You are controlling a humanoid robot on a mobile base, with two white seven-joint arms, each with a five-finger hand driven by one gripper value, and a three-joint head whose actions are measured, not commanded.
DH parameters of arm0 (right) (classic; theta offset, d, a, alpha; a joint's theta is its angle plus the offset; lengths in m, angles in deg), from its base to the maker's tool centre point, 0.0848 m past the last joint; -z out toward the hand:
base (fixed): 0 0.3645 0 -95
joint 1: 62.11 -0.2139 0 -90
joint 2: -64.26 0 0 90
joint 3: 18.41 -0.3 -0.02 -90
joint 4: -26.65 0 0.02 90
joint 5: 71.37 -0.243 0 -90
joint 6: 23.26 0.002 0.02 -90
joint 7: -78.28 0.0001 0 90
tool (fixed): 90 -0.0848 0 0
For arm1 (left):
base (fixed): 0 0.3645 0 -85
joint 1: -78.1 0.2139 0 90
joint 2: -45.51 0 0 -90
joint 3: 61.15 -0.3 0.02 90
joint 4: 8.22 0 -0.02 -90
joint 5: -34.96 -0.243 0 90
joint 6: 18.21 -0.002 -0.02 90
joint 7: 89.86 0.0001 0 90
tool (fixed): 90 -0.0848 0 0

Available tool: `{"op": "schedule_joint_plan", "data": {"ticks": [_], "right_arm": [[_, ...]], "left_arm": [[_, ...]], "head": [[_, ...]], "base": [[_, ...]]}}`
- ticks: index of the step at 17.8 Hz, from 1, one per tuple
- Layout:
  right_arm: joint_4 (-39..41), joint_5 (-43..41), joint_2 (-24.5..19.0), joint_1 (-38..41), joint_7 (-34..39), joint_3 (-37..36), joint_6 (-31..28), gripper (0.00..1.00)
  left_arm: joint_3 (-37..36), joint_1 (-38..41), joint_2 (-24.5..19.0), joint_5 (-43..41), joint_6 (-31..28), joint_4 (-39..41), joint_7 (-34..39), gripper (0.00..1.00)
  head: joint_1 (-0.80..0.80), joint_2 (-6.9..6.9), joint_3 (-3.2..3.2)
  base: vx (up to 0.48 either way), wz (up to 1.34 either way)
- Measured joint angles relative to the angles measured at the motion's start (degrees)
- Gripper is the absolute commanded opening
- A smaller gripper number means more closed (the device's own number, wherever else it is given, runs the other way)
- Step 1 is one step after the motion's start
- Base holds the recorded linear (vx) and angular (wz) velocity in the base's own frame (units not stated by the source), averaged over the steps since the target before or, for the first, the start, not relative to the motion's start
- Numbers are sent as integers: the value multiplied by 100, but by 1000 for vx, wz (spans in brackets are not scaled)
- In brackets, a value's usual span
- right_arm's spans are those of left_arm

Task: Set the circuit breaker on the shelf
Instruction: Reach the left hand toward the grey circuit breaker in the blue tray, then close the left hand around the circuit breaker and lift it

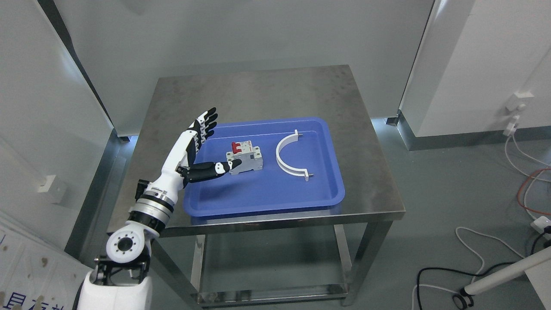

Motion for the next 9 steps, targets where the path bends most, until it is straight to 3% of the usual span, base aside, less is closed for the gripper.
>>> {"op": "schedule_joint_plan", "data": {"ticks": [4, 9], "right_arm": [[0, 0, 0, 0, -7, 0, 2, 100], [0, 1, 0, 0, 25, 0, 1, 100]], "left_arm": [[-324, -327, -64, -837, -244, -171, -693, 95], [-539, -534, -110, -1595, -318, -430, -896, 92]], "head": [[0, 0, 0], [0, 0, 0]], "base": [[0, 0], [0, 0]]}}
